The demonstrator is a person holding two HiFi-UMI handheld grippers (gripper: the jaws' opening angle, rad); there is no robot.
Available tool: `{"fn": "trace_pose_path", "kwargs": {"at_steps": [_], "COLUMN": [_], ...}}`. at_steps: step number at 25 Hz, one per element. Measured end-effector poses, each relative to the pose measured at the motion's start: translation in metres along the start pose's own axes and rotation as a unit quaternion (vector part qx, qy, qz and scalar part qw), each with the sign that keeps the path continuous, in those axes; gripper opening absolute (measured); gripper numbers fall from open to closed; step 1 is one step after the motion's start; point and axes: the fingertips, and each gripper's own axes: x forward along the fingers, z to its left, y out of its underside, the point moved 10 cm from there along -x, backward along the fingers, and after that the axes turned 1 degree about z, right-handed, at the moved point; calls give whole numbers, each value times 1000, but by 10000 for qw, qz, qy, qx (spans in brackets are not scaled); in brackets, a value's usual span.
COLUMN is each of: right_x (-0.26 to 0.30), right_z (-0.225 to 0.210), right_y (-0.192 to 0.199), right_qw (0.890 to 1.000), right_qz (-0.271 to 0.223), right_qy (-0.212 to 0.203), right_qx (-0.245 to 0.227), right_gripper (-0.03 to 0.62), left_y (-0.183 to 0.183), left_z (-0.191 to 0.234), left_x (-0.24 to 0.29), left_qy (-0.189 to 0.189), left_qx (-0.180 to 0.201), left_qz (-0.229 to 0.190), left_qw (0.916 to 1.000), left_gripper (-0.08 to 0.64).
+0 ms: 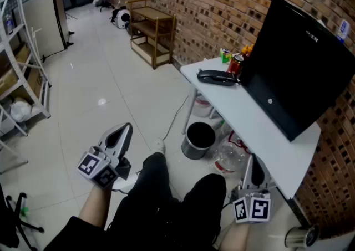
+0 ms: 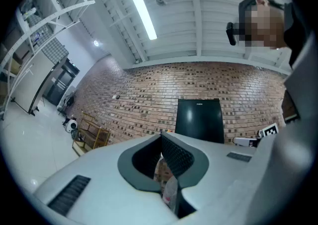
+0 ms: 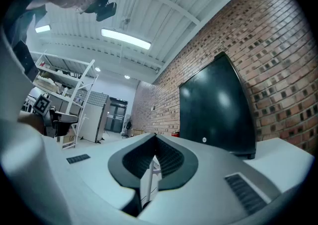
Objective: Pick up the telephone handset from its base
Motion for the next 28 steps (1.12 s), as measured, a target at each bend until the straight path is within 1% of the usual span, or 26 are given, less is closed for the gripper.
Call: {"fn": "trace_pose_path", "kwargs": {"at_steps": [3, 6, 9, 13, 17, 22, 28], "right_x": [9, 22, 45, 78, 107, 122, 132], "right_z": [-6, -8, -6, -9, -15, -32, -50], "right_y": [-4, -1, 2, 0, 1, 0, -4], "right_qw": [9999, 9999, 9996, 9989, 9987, 9992, 9998], "right_qz": [-138, -91, 31, -35, -65, -77, -66], "right_qy": [-53, -68, -216, -423, -476, -354, -106], "right_qx": [62, 4, -167, -203, -156, -194, -161], "right_gripper": [9, 11, 11, 9, 9, 11, 11], "left_y": [-7, -5, -2, 2, 7, 12, 7], "left_z": [8, 16, 19, 26, 32, 36, 43], "left_x": [13, 32, 55, 94, 141, 191, 243], "left_qy": [76, 145, 388, 699, 925, 1192, 1584], "left_qx": [247, 614, 848, 1078, 1153, 906, 1073], "left_qz": [14, 127, 195, 294, 333, 322, 459], "left_qw": [9997, 9979, 9955, 9913, 9885, 9882, 9804], "left_gripper": [5, 5, 5, 5, 5, 5, 5]}}
